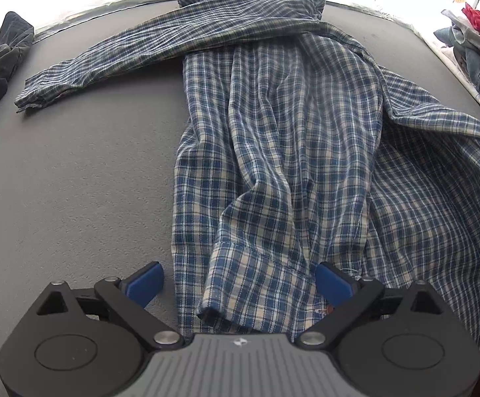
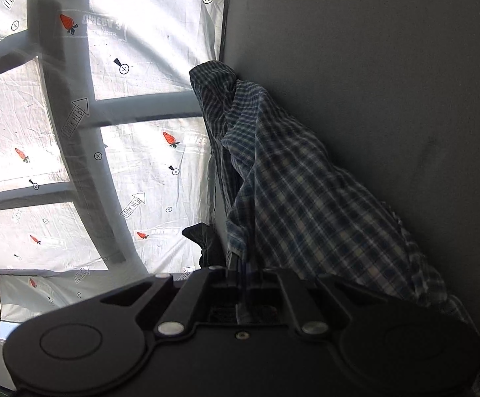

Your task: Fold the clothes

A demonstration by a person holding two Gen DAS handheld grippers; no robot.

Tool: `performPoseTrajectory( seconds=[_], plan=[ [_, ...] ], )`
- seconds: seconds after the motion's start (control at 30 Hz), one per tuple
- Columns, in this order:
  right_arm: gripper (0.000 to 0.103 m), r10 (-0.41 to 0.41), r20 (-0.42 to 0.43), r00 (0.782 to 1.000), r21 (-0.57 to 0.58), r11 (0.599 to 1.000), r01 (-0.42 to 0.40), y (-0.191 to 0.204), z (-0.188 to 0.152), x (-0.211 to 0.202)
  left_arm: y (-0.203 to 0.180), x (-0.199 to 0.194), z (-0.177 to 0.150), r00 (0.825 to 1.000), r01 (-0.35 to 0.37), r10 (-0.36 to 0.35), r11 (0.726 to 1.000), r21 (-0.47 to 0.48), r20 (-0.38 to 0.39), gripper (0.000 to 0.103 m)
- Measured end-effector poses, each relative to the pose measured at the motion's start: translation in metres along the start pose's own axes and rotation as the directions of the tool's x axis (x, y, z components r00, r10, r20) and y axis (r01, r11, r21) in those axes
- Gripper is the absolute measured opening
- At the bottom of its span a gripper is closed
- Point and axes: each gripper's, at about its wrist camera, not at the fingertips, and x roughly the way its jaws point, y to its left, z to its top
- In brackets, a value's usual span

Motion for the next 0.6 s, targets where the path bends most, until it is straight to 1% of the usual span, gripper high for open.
performPoseTrajectory(
  seconds=[0.07,0.2,0.33,0.5,0.6],
  plan=[
    [0.003,0.028,-0.038,0.999,-0.012,1.0,-0.028,0.004,-0.003,0.008,-0.001,0.001,-0.001,1.0,0.003,-0.003,1.0,0.007,0.004,0.102],
    [0.003,-0.051,-0.082,0.995,-0.024,0.998,0.049,-0.002,-0.007,0.021,-0.001,0.001,-0.003,1.0,0.007,-0.007,1.0,0.014,0.012,0.102],
    [0.003,-0.15,-0.12,0.981,-0.026,0.989,0.148,-0.013,-0.012,0.033,-0.001,0.001,-0.005,1.0,0.01,-0.01,1.0,0.017,0.018,0.103],
    [0.004,-0.208,-0.121,0.971,0.043,0.976,0.214,-0.035,-0.014,0.035,-0.001,0.001,-0.007,1.0,0.016,-0.017,1.0,0.023,0.022,0.103],
    [0.004,-0.236,-0.12,0.964,0.053,0.968,0.243,-0.041,-0.016,0.035,-0.001,0.002,-0.008,1.0,0.018,-0.018,1.0,0.025,0.025,0.103]
  ],
)
